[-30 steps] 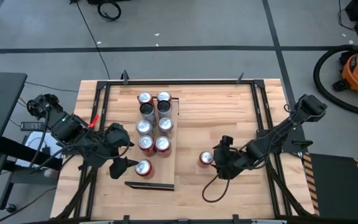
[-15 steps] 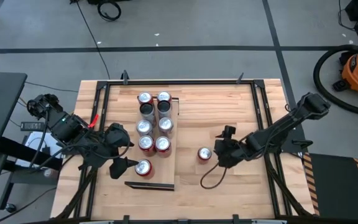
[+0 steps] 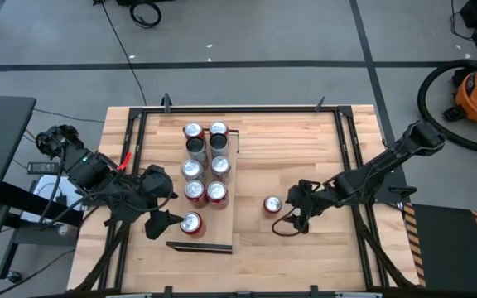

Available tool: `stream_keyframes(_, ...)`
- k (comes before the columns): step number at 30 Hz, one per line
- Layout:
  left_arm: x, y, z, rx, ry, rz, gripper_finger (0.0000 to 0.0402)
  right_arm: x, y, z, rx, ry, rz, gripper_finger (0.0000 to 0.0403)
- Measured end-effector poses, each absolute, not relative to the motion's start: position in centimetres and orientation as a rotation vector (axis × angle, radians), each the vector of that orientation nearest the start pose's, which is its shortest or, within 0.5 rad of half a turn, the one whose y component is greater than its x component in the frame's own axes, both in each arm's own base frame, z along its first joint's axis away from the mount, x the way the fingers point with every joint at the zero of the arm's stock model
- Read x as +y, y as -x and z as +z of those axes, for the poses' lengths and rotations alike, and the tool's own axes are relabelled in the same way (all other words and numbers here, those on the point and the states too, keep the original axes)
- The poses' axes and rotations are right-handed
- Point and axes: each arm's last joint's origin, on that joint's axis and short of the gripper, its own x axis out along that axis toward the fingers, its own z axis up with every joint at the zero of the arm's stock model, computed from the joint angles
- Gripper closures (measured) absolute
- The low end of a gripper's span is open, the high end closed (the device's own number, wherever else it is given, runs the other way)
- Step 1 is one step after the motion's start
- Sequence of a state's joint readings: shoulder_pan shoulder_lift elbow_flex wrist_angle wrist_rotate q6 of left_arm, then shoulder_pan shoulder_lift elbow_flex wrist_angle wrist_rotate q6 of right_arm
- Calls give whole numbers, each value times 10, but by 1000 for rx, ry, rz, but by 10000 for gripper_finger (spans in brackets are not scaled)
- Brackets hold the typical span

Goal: Place canned beverage on shelf
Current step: Put the red and black soda can aligned with the other red and black soda can on the shelf

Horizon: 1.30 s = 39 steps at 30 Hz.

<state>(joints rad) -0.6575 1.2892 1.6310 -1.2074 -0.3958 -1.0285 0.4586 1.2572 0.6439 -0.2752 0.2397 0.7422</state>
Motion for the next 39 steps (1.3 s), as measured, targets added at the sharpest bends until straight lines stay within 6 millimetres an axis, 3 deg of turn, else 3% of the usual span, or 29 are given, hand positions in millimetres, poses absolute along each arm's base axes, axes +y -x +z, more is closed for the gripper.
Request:
stream_keyframes(4, -125, -180, 424, 777, 548, 161, 13, 100, -210, 186, 803, -377, -190, 25)
stream_keyframes(8, -125, -180, 424, 777, 549, 161, 13, 102, -208, 186, 685, -287, -296, 23)
stream_keyframes(16, -125, -180, 424, 777, 550, 162, 13, 109, -215, 178, 604, -233, -271, 26)
stream_keyframes(30, -125, -180, 424, 777, 562, 167, 13, 124, -252, 134, 472, -247, -333, 27)
stream_keyframes(39, -125, -180, 424, 776, 580, 175, 13, 123, -262, 130, 493, -198, -198, 51)
